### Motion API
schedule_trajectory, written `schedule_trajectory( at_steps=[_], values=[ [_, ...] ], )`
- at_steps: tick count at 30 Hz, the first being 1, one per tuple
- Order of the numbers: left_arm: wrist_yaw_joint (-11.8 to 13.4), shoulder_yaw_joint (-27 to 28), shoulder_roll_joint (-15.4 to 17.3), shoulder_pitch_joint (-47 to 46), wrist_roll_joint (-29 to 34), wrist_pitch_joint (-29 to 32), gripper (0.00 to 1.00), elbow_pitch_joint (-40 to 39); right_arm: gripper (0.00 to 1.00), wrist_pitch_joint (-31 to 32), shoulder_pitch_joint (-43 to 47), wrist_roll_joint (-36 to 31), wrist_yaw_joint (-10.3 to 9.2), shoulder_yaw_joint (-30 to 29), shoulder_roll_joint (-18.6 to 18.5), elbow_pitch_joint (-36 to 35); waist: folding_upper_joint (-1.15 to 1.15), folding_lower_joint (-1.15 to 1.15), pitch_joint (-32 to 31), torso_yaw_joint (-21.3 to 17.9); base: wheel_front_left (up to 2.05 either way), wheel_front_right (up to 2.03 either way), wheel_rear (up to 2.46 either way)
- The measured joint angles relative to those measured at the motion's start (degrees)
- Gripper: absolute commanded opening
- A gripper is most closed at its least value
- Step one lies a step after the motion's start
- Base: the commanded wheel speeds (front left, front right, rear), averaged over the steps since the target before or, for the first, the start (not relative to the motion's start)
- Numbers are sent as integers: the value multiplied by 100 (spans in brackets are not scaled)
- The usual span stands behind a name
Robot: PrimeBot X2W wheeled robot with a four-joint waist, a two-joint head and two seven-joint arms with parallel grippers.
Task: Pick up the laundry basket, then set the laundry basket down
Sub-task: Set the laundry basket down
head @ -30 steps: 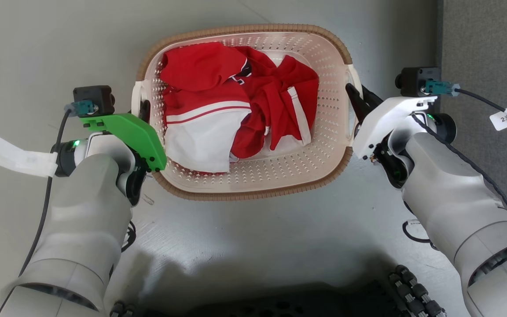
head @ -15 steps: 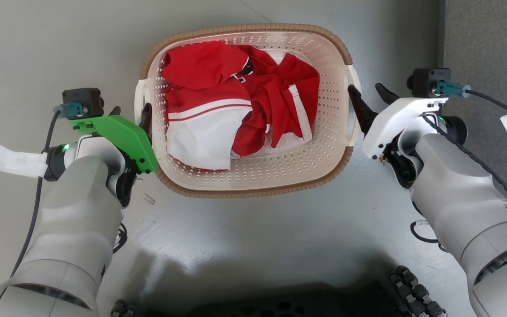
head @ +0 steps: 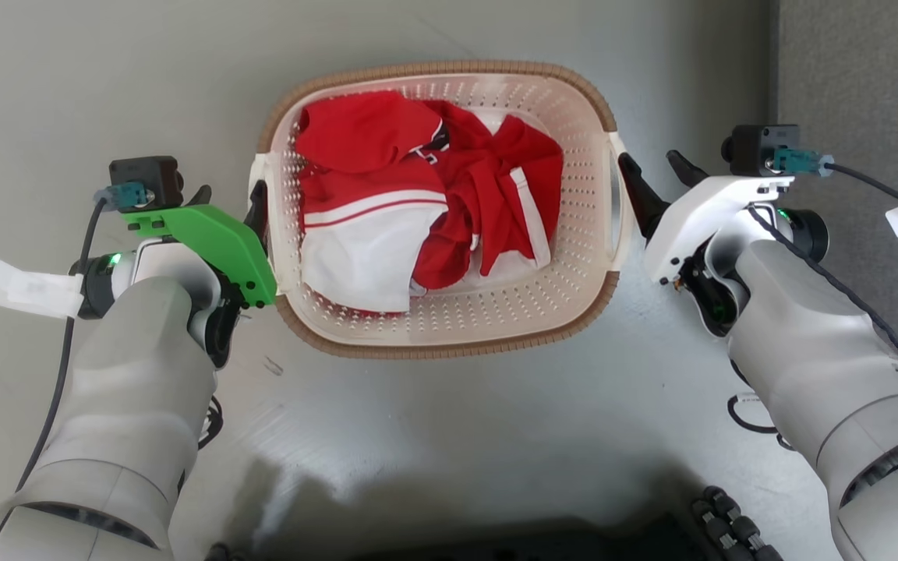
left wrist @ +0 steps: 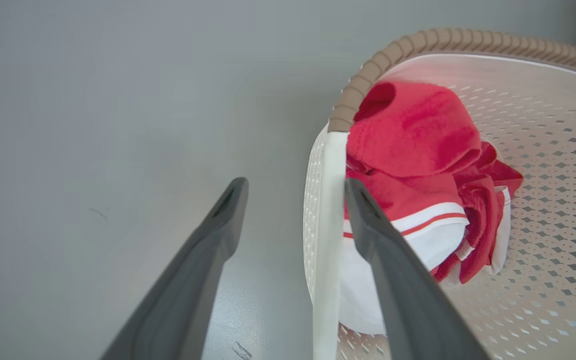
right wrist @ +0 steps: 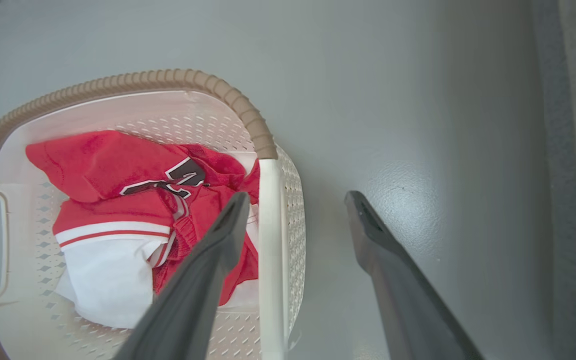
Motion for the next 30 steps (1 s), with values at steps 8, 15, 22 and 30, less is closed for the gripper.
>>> schedule_trajectory(
  at_steps=[8,15,22,30],
  values=[
    [-4,-335,15,15,255,-177,100,-4,100,-1,181,46,0,40,4,-5,0,0,-355,3,0,0,0],
    [4,-433,19,172,437,-335,100,-27,100,-33,359,36,0,98,8,-76,0,0,-796,-13,0,0,0],
    [149,-352,20,343,434,-407,100,-174,100,-58,522,34,0,37,-23,-180,0,0,-1216,-36,0,0,0],
    [409,-91,89,586,427,-407,100,-733,100,-59,647,26,-2,-371,-203,-812,0,0,-1722,-56,0,0,0]
  ],
)
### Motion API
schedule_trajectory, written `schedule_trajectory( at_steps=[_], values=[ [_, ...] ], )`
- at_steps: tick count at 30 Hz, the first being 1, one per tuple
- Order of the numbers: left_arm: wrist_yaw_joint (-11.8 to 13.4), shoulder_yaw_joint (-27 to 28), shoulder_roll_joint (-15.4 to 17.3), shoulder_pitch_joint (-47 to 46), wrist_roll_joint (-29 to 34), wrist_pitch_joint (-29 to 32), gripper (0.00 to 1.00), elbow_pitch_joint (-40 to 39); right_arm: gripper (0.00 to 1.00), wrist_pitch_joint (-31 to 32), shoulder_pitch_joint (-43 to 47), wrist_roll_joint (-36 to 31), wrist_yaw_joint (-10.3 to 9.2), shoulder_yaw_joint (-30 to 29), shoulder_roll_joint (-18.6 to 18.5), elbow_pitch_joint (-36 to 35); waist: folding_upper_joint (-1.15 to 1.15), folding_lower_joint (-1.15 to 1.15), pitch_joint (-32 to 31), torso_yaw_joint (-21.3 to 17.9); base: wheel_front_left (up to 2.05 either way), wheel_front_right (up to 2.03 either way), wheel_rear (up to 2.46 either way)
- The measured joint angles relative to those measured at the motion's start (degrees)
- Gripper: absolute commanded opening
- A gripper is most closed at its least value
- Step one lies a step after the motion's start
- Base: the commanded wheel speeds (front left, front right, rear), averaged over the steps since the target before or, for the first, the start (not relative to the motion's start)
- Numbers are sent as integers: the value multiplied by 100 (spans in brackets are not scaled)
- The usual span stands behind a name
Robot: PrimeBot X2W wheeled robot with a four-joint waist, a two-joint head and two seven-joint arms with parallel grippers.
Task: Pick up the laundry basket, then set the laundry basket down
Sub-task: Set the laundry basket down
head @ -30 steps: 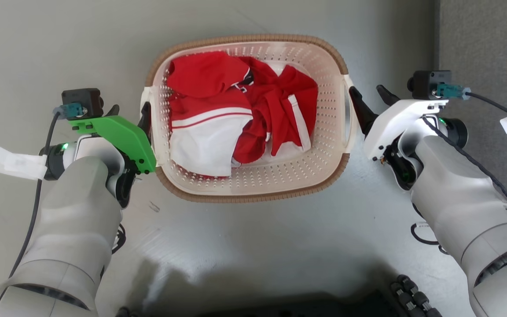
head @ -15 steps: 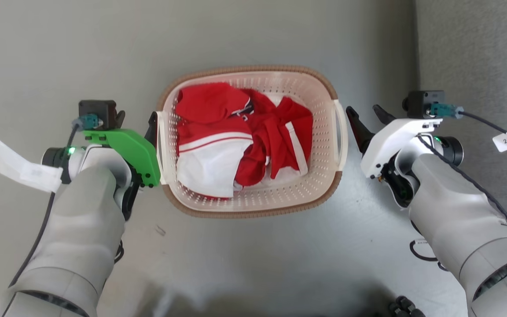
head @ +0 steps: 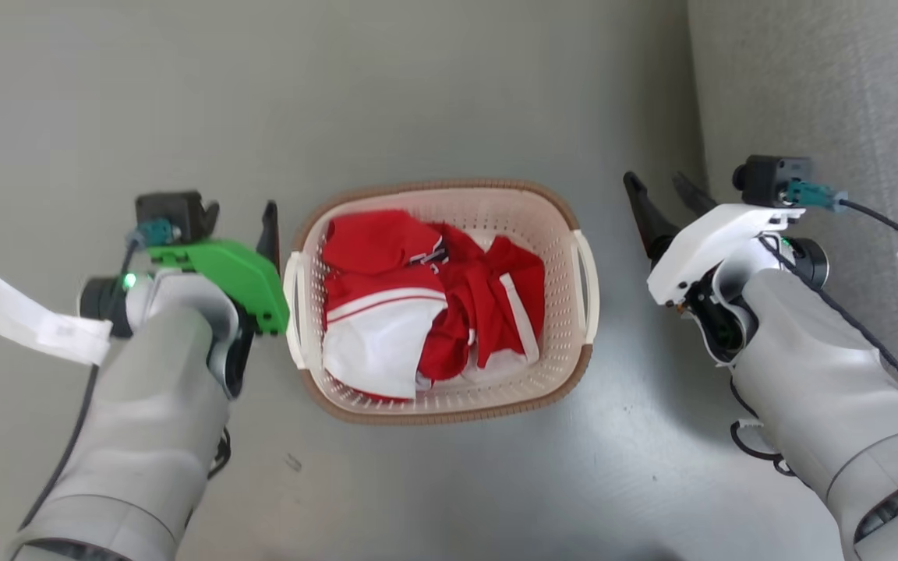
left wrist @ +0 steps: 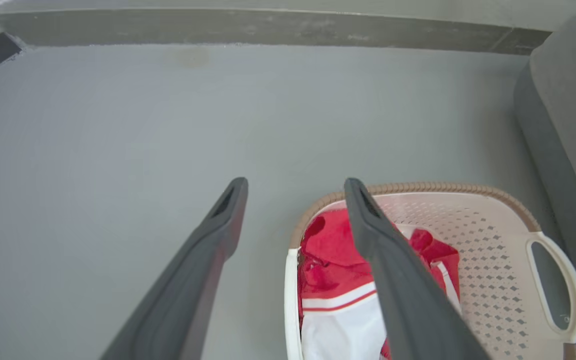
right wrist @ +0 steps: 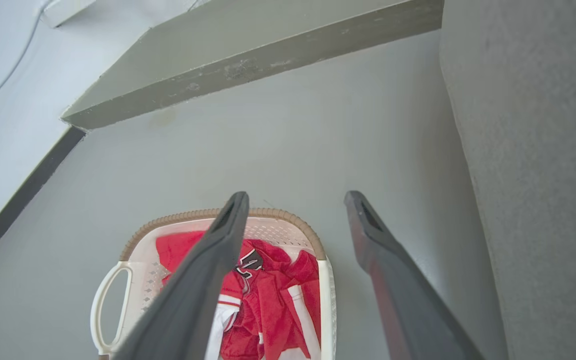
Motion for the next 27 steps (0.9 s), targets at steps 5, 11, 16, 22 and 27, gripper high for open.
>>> schedule_trajectory(
  at_steps=[5,11,16,22,27],
  values=[
    [152,233,145,31,27,-11,100,-509,100,-11,127,-115,-88,-189,-92,-319,0,0,-256,-11,0,0,0],
    [372,559,314,428,125,-15,100,-1155,100,-18,397,-383,-277,-467,-212,-789,0,0,-630,-35,0,0,0],
    [505,704,386,784,396,-15,100,-1633,100,-18,660,-641,-407,-666,-257,-1190,0,0,-941,-76,0,0,0],
    [649,870,465,1201,668,-15,100,-2183,100,-18,1021,-951,-589,-837,-285,-1646,0,0,-1300,-131,0,0,0],
    [705,961,475,1577,829,-16,100,-2608,100,-22,1258,-1251,-706,-977,-311,-2107,0,0,-1577,-175,0,0,0]
  ],
)
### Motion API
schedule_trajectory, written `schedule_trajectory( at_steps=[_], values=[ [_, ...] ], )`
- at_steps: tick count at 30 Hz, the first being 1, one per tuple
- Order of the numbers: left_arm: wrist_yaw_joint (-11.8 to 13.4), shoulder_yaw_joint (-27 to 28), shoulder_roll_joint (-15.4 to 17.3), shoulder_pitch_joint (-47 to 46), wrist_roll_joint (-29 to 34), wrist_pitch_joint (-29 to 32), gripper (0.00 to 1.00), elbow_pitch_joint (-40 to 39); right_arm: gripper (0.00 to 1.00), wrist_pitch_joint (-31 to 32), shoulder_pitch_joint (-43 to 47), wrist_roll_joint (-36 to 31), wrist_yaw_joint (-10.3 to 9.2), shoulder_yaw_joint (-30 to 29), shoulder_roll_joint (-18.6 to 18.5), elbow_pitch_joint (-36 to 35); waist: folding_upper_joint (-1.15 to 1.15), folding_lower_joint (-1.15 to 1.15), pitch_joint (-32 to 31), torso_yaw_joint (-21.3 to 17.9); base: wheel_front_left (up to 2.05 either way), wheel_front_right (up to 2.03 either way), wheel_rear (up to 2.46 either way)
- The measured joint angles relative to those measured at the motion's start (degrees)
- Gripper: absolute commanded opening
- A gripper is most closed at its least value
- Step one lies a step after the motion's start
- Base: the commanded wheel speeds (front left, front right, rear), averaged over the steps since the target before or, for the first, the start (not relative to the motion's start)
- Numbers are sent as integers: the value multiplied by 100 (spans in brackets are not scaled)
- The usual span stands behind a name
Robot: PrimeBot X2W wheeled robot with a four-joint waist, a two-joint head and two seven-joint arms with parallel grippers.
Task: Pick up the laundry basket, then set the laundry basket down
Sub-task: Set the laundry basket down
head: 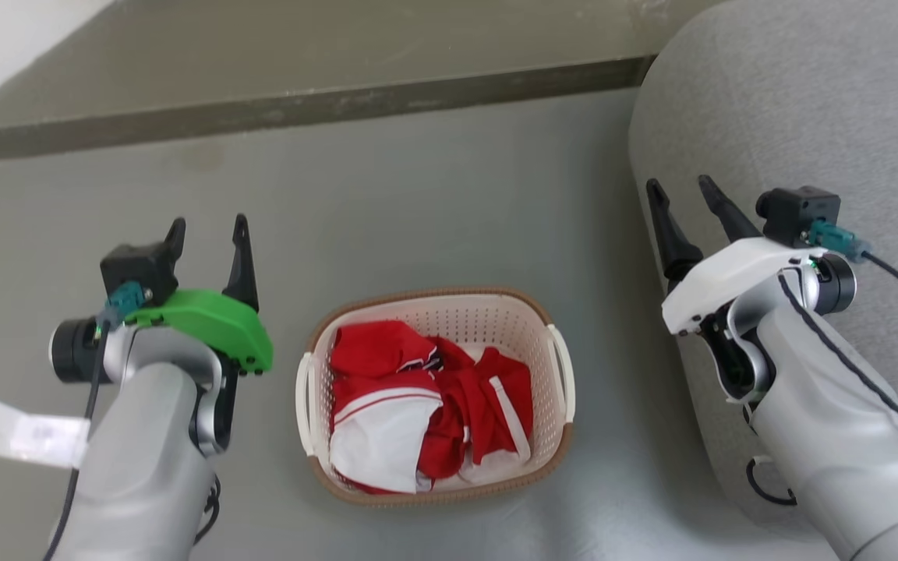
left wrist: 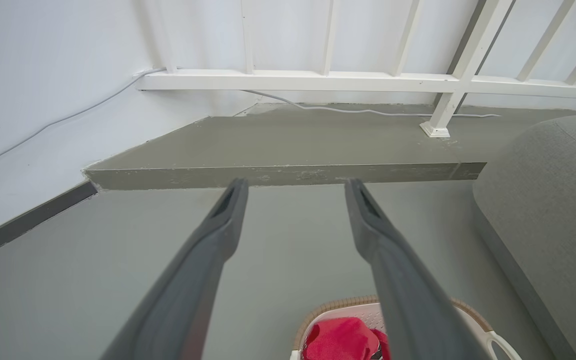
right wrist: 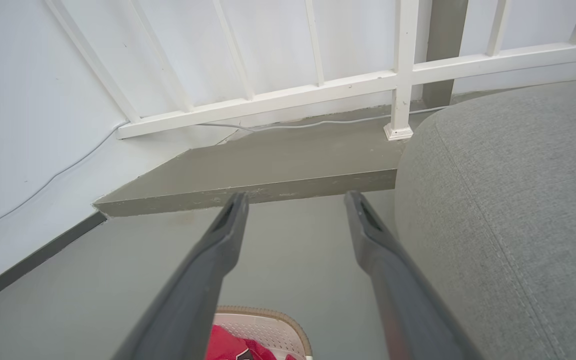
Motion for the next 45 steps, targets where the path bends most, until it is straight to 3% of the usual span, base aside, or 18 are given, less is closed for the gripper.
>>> schedule_trajectory(
  at_steps=[19,33,45],
  values=[
    [149,369,91,1490,584,0,100,-1284,100,-3,1280,-746,-299,-350,-23,-1176,0,0,-790,-133,0,0,0],
    [201,569,-11,2458,751,1,100,-1939,100,-3,2165,-960,-365,-479,30,-1616,0,0,-1265,-170,0,0,0],
    [220,662,-49,2982,936,1,100,-2284,100,-3,2566,-1073,-411,-598,60,-1852,0,0,-1315,-162,0,0,0]
  ],
)
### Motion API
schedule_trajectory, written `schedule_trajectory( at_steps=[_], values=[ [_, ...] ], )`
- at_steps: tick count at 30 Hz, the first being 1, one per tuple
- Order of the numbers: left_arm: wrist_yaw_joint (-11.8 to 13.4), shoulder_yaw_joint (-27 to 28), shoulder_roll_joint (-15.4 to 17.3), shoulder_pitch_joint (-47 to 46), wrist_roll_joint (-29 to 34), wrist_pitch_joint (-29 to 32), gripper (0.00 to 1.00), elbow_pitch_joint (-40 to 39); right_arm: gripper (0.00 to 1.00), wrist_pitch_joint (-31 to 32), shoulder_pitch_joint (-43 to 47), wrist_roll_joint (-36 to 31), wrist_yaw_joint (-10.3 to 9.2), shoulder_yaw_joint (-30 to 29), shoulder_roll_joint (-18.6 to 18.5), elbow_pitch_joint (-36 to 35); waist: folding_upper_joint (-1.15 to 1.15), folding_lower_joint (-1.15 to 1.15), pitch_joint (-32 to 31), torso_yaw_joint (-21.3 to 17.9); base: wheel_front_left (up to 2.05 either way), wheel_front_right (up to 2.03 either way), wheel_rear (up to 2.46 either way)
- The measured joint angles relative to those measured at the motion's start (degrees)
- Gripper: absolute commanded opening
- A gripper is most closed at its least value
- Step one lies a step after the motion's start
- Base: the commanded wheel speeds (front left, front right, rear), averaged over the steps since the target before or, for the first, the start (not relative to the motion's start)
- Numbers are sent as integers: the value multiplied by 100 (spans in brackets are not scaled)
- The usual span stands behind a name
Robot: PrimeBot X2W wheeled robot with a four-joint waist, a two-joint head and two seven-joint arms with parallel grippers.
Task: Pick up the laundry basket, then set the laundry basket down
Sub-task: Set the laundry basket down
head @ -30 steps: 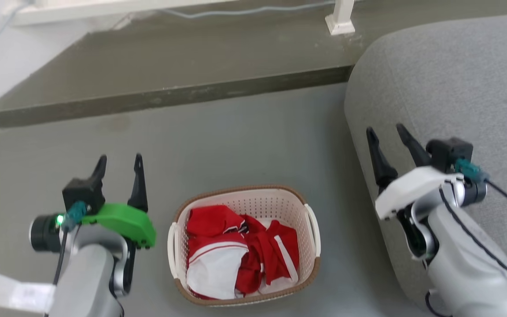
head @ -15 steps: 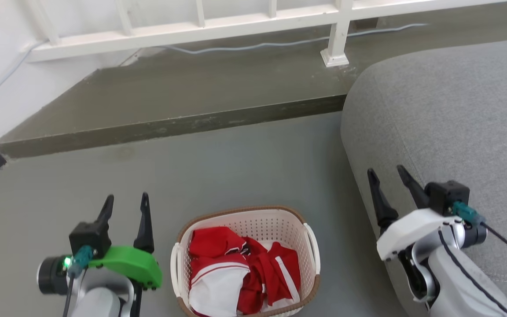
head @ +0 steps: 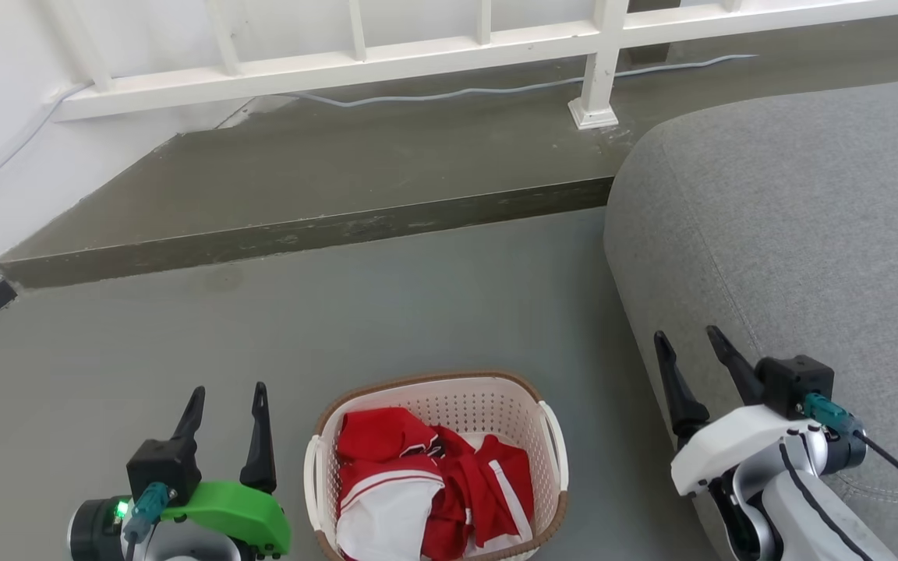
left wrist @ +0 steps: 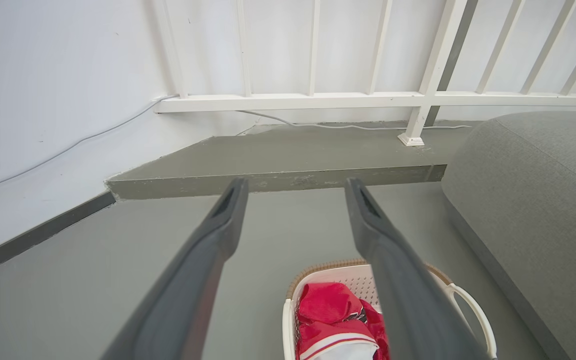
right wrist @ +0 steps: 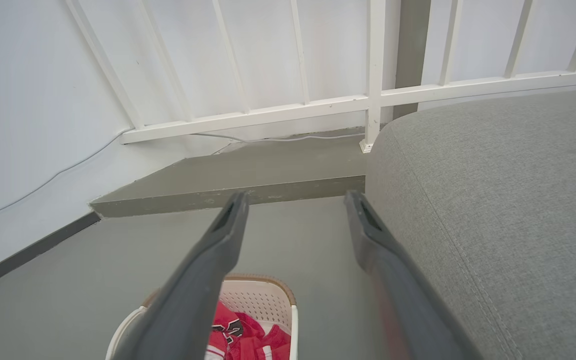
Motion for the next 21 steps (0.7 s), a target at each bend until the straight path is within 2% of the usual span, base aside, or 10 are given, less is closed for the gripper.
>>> schedule_trajectory(
  at_steps=[21],
  values=[
    [23,193,-101,306,225,0,100,-454,100,0,179,-252,-43,-109,-1,-287,0,0,124,32,0,0,0]
  ],
)
